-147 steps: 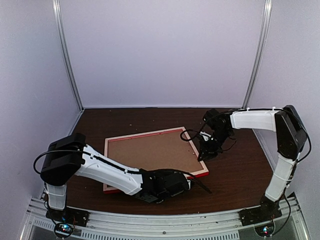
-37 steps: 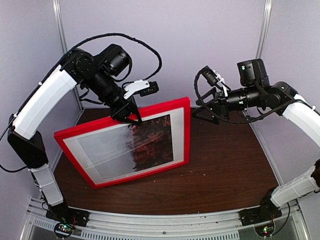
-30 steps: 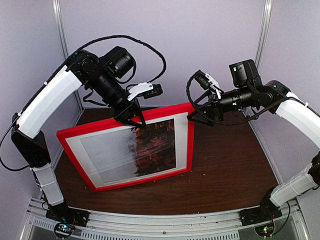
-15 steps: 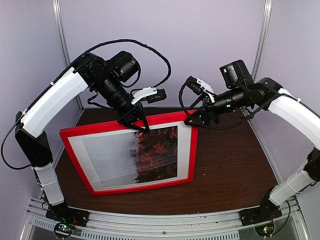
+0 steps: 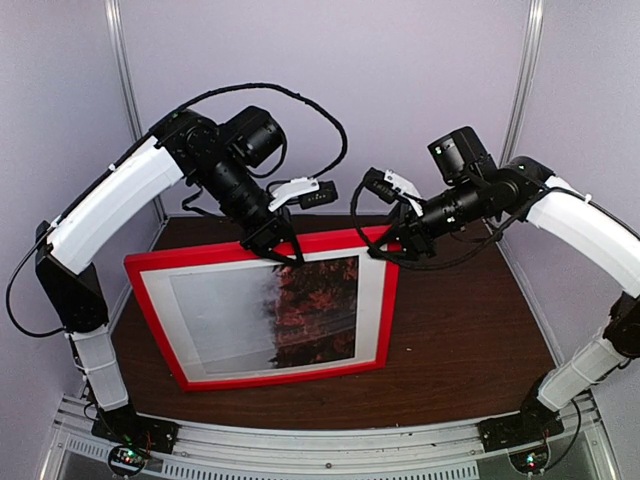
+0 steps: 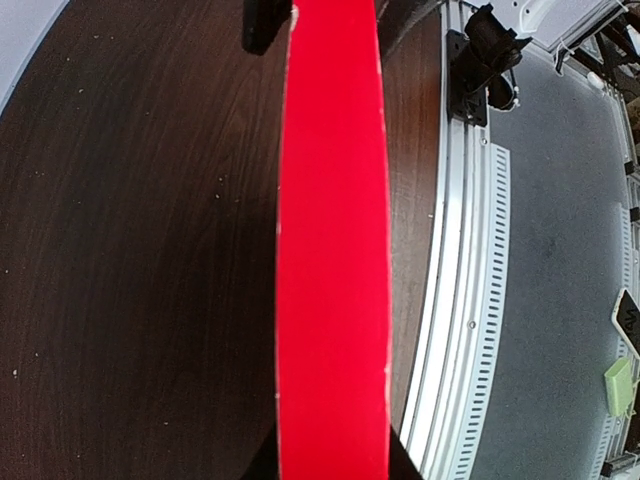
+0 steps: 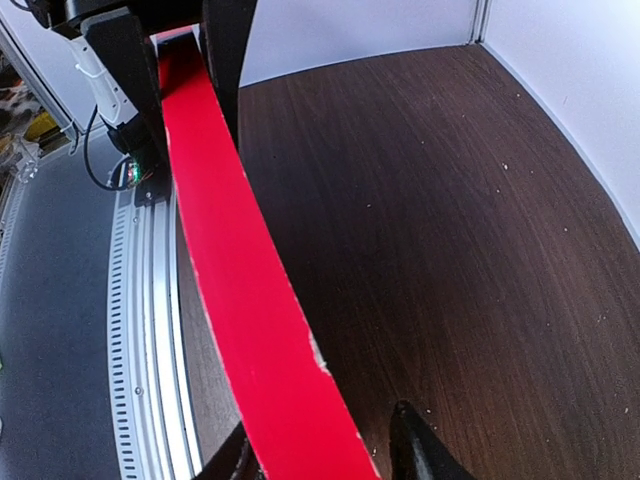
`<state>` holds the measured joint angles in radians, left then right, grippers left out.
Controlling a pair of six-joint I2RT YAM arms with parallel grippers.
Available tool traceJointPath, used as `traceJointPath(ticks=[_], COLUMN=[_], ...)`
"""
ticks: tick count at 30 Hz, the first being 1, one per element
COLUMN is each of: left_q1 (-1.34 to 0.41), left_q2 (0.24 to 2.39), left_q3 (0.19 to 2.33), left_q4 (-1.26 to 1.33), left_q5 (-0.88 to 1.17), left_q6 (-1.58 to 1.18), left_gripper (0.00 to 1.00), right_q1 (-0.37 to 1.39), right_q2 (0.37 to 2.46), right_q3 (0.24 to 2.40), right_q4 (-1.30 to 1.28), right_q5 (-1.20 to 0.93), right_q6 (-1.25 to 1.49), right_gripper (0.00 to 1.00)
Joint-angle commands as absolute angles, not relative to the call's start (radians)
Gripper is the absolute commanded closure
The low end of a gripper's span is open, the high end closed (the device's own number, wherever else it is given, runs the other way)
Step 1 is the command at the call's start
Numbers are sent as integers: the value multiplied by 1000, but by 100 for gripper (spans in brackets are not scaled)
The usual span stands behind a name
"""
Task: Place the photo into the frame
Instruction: Pass from the left arm to the right
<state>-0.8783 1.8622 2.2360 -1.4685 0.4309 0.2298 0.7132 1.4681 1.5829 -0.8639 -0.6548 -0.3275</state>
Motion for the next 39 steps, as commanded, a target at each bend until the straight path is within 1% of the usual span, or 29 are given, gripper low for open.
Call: traceJointPath(ticks=[1,5,7,12,15,19,20,22,24,26,28,35,39], left_q1=[-876,-876,-876,-874,-874,-870,-868,-868,-867,-865,-864,-844,-843], left_q2=[1845,1820,1803,1773,1753,1702,1684,1647,1610,1568,1518,1417,1385], left_q3=[2209,2170,2152,2127,2112,2064,2045,2008,1970,1931,1889,1775,1702], left_q4=[-1391,-1349,-1328,-1285,-1257,-1182,-1161,-1113,-1060,-1004,-951,-849,-813], left_q5=[435,412,403,377,336,252,227,175,109,46,-27,-196,-261], left_q6=[238,228,223,210,194,165,158,143,126,112,97,36,5], left_gripper=[97,86,77,63,52,29,27,20,12,6,3,2,2], right_q1=[719,719,718,719,718,716,714,712,708,698,684,598,558], right_q2=[1428,1414,1406,1381,1365,1350,1349,1348,1351,1354,1356,1361,1382], right_q3=[1561,1545,1534,1505,1485,1463,1457,1448,1441,1436,1432,1430,1433], right_q4=[-863,-857,-850,-839,-828,-811,-806,-800,-794,-784,-775,-727,-724], right_q5=[-658,-654,-656,-653,-643,-601,-587,-564,-540,-515,-499,-496,-434], right_q6=[-330,-323,-318,-307,-297,-267,-257,-237,-214,-185,-147,-4,124], right_gripper=[62,73,78,86,91,98,100,100,100,100,100,100,100])
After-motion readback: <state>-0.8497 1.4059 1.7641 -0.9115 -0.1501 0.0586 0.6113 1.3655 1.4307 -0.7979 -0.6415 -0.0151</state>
